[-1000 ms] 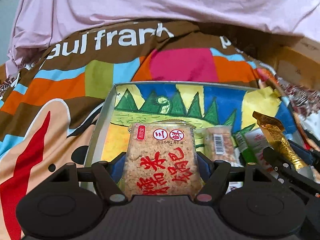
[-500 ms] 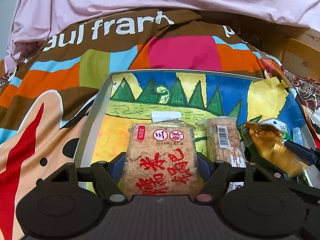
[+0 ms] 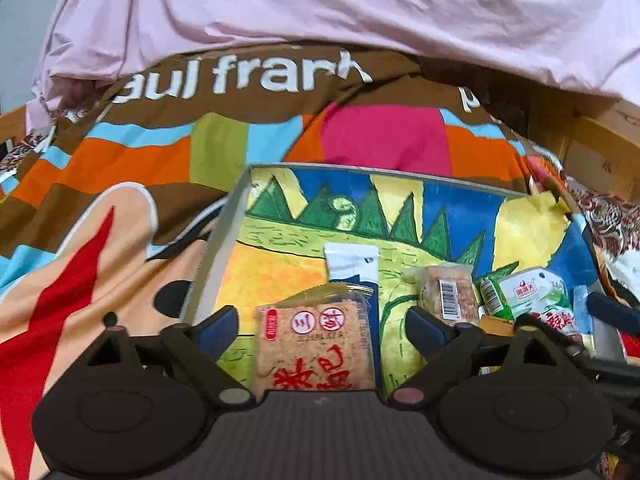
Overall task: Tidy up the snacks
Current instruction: 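Open both tools and lift them away from the tray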
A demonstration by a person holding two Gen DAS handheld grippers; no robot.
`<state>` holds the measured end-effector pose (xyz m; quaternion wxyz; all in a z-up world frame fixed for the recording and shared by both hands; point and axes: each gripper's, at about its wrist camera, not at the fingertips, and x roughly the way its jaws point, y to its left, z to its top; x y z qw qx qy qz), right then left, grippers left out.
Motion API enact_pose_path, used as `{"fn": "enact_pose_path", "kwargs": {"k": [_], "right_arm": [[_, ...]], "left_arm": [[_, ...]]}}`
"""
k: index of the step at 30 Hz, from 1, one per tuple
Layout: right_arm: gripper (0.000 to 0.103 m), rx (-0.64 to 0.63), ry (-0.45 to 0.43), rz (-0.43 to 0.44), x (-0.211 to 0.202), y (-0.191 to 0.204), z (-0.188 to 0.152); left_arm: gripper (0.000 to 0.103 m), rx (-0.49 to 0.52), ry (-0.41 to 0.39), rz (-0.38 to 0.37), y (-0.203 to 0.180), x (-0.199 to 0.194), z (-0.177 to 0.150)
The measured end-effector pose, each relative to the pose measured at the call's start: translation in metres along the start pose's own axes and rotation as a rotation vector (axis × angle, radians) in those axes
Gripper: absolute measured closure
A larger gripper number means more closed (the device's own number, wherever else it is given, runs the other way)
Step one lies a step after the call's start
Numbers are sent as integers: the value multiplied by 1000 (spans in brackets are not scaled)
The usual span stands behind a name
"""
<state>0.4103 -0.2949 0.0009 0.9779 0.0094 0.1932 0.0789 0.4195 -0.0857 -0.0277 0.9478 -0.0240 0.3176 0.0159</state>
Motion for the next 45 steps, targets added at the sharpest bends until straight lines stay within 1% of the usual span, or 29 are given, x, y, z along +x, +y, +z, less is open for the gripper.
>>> {"fn": "enact_pose_path", "kwargs": {"k": [4, 6, 10, 13, 16, 19, 22, 29, 36, 41, 45], "right_arm": [[5, 20, -57, -15, -29, -7, 15], [2, 28, -82, -23, -45, -11, 22], [1, 35, -127, -43, -81, -17, 34], [1, 32, -153, -53, -110, -17, 36], [1, 29, -158, -59, -133, -15, 33], [1, 31, -165, -59, -158, -10, 30], [1, 17, -173, -57, -182, -2, 23], [1, -24, -205, -94, -236, 13, 1], [1, -57, -175, -95, -270, 22, -20], [1, -42, -97, -66, -276, 24, -32], [1, -32, -28, -62, -275, 23, -40]], "left_arm": [[2, -34, -53, 1, 10, -22, 0], [1, -47, -80, -3, 14, -35, 0], [1, -77, -138, -21, 21, -67, 1], [1, -89, -178, -35, 23, -92, 1], [1, -95, -204, -39, 22, -115, -1], [1, -101, -217, -49, 22, -139, -5], [1, -110, -209, -72, 20, -161, -11], [0, -59, -210, -107, 11, -210, -35], [0, -21, -205, -129, 18, -245, -60], [0, 17, -198, -136, 23, -259, -79], [0, 39, -180, -142, 28, -261, -94]]}}
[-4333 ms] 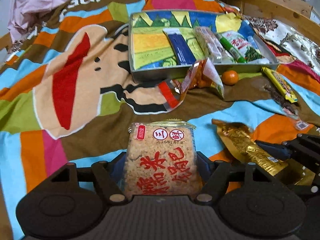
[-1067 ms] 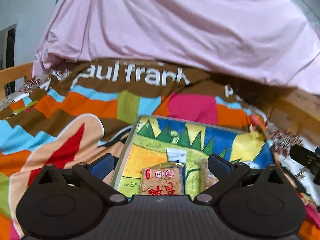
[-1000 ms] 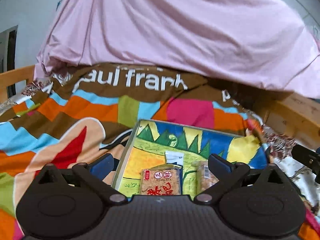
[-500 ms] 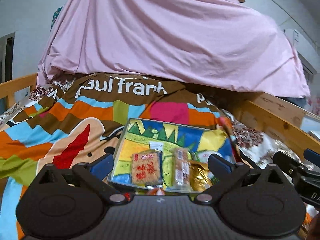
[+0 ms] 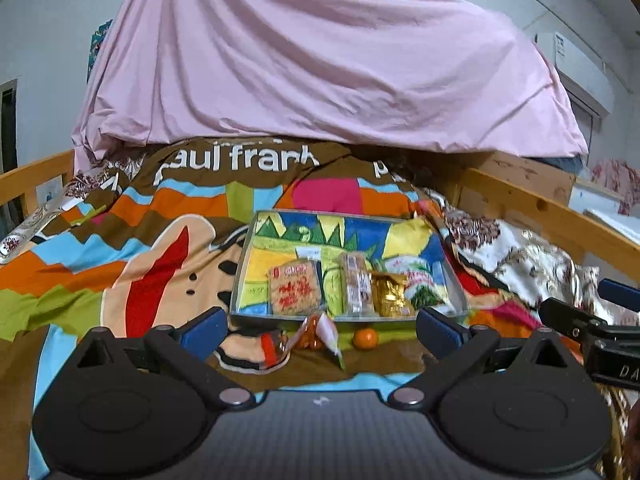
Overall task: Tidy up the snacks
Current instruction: 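Open both tools and lift them away from the tray, then grasp the chocolate stick with the left tool while the right tool grasps the yellow biscuit pack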
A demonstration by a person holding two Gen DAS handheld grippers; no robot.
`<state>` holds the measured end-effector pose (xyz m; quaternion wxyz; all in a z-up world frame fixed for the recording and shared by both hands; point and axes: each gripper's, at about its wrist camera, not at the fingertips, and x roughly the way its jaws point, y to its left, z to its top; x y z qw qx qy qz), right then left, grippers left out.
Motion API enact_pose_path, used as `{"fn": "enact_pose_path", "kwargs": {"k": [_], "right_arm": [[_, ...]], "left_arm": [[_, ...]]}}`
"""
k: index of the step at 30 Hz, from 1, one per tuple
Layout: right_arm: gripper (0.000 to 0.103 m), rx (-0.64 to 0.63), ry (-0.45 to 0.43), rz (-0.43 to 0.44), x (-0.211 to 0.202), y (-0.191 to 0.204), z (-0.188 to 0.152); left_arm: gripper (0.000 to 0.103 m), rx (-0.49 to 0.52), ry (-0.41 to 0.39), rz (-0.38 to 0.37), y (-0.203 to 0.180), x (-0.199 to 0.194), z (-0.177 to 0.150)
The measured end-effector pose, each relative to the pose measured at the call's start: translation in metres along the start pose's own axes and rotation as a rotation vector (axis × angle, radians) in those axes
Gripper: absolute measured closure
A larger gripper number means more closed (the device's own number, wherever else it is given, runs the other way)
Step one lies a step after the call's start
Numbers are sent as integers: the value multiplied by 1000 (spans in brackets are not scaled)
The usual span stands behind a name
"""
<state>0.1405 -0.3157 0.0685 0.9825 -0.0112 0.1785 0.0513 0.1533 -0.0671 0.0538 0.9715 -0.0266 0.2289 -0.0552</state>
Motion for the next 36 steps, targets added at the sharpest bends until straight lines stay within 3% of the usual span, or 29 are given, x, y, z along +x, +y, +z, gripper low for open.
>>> {"fn": "enact_pose_path", "kwargs": {"k": [8, 14, 22, 29, 36], "right_arm": [[1, 99, 144, 8, 23, -21, -9], [1, 89, 253, -5, 42, -28, -18], [1, 41, 295, 38, 79, -28, -17], [4, 178, 389, 119, 138, -41, -23], [12, 170, 444, 98, 177, -49, -33]], "left_arm": [[0, 37, 65, -22, 2, 9, -30], [0, 70, 108, -60, -7, 27, -47], [0, 156, 149, -140, -34, 51, -64], [0, 265, 184, -230, -70, 74, -73], [0, 297, 219, -272, -90, 97, -79]]}}
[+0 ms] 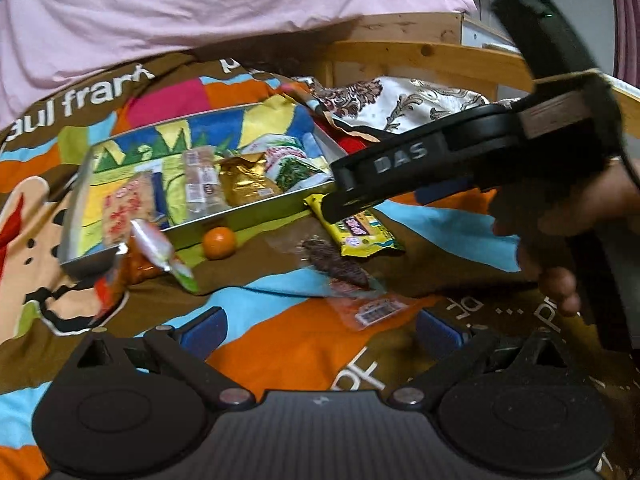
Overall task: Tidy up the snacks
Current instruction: 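Grasp the chocolate stick with the left tool while the right tool grasps the yellow biscuit pack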
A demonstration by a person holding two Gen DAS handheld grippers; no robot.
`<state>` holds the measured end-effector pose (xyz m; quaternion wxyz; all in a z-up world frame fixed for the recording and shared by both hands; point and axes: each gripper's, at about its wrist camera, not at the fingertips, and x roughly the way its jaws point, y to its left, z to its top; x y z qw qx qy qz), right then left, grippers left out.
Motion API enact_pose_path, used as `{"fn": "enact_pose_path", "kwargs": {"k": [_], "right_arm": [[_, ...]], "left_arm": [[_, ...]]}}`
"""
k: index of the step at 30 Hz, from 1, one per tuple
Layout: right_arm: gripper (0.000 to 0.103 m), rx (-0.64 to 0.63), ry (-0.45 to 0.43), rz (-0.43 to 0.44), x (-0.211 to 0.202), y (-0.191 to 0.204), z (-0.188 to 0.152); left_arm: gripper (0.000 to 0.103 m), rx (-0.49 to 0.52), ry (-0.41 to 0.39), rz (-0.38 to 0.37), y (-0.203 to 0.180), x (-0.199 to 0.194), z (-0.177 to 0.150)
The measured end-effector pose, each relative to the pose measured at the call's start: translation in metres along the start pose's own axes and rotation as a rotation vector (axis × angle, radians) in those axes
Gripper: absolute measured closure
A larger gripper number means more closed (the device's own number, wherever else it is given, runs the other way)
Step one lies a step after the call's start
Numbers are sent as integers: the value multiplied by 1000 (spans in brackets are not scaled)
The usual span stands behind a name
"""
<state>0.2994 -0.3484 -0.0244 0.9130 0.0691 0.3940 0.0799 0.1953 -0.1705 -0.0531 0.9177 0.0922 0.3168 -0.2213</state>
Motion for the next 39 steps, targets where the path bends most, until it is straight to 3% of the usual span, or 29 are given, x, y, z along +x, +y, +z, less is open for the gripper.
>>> {"fn": "enact_pose_path", "kwargs": {"k": [4, 7, 9, 14, 21, 27, 32, 36, 39], "right_arm": [[15, 76, 33, 31, 19, -12, 1], [20, 64, 36, 35, 26, -9, 5], [35, 24, 46, 4, 28, -7, 6], [52, 17, 67, -13, 26, -16, 7], [53, -54, 79, -75, 11, -24, 7], [53, -24, 77, -63, 5, -40, 4], [54, -43, 77, -77, 8, -36, 4], [53, -30, 76, -73, 8, -38, 4], [52, -44, 75, -81, 9, -35, 4]], "left_arm": [[0, -19, 3, -19, 0, 16, 6], [0, -43, 10, -55, 1, 29, 12], [1, -50, 19, -62, 1, 38, 16], [1, -73, 31, -67, 2, 54, 23], [10, -130, 53, -65, 10, 62, 26], [22, -183, 60, -24, 19, 69, 30], [22, -247, 79, 3, 21, 79, 36], [17, -212, 126, 27, 14, 90, 39], [24, -189, 122, 36, 11, 88, 37]]}}
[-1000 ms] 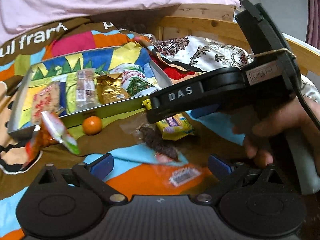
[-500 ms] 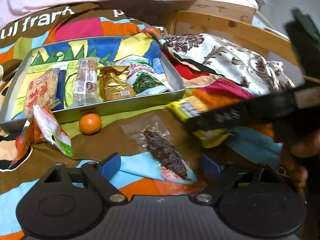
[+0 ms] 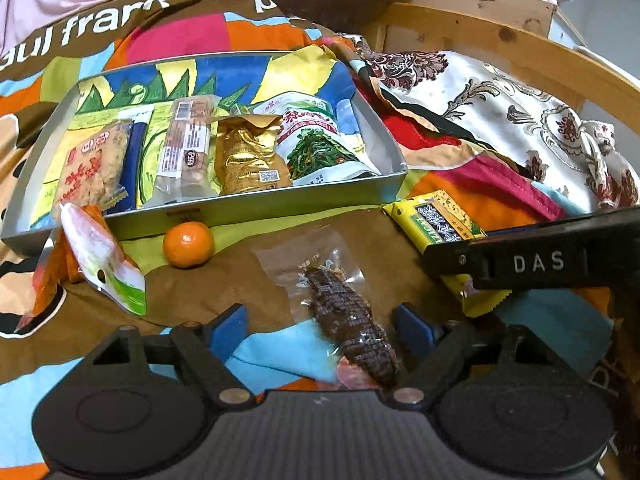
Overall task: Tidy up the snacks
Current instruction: 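Grasp the chocolate stick with the left tool while the right tool grasps the yellow biscuit pack, then carry the chocolate stick and yellow biscuit pack into the tray with both tools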
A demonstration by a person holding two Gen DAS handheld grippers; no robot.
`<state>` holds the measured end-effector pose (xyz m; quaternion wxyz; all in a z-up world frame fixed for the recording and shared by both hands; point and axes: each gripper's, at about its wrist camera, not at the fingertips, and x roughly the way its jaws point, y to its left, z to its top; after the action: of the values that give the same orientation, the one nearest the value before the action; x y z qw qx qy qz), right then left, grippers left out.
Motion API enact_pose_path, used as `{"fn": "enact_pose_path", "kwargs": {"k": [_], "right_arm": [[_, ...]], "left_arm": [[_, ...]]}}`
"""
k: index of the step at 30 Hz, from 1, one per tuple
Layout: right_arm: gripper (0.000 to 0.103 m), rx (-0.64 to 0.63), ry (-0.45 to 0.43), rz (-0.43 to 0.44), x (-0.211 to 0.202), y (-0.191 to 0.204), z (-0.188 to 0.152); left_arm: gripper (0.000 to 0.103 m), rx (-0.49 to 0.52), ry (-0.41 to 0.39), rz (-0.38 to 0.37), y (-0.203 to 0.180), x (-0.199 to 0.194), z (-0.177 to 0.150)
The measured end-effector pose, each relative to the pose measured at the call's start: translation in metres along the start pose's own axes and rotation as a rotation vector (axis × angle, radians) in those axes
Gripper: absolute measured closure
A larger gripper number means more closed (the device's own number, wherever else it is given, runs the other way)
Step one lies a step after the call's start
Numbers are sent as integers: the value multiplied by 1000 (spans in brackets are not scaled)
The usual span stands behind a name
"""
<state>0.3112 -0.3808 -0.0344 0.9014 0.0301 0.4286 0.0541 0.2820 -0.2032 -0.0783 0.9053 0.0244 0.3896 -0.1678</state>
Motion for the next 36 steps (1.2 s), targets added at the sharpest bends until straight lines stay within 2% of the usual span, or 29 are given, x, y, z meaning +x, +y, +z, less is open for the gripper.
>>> {"fn": "enact_pose_path", "kwargs": {"k": [2, 3, 6, 13, 18, 22, 26, 27, 36], "right_arm": [[52, -21, 1, -5, 0, 4, -1], [52, -30, 2, -3, 0, 6, -2], [53, -51, 7, 20, -3, 10, -4], [53, -115, 18, 57, -16, 21, -17], [43, -132, 22, 56, -15, 26, -20], [41, -138, 28, 54, -11, 27, -20], [51, -133, 20, 36, -9, 31, -21], [51, -136, 17, 38, -10, 33, -21], [52, -148, -37, 68, -24, 40, -22]], "left_arm": [[34, 23, -4, -2, -1, -4, -1], [43, 38, -4, -6, -1, -7, -1], [54, 61, 5, 3, -1, -13, 0], [54, 71, 33, 22, 18, -32, -9], [51, 60, 41, 15, 29, -38, -13], [46, 49, 39, 20, 26, -33, -10], [47, 69, 37, 29, 23, -28, -10], [53, 69, 38, 30, 22, -28, -10], [53, 77, 9, 52, 24, -45, -11]]}}
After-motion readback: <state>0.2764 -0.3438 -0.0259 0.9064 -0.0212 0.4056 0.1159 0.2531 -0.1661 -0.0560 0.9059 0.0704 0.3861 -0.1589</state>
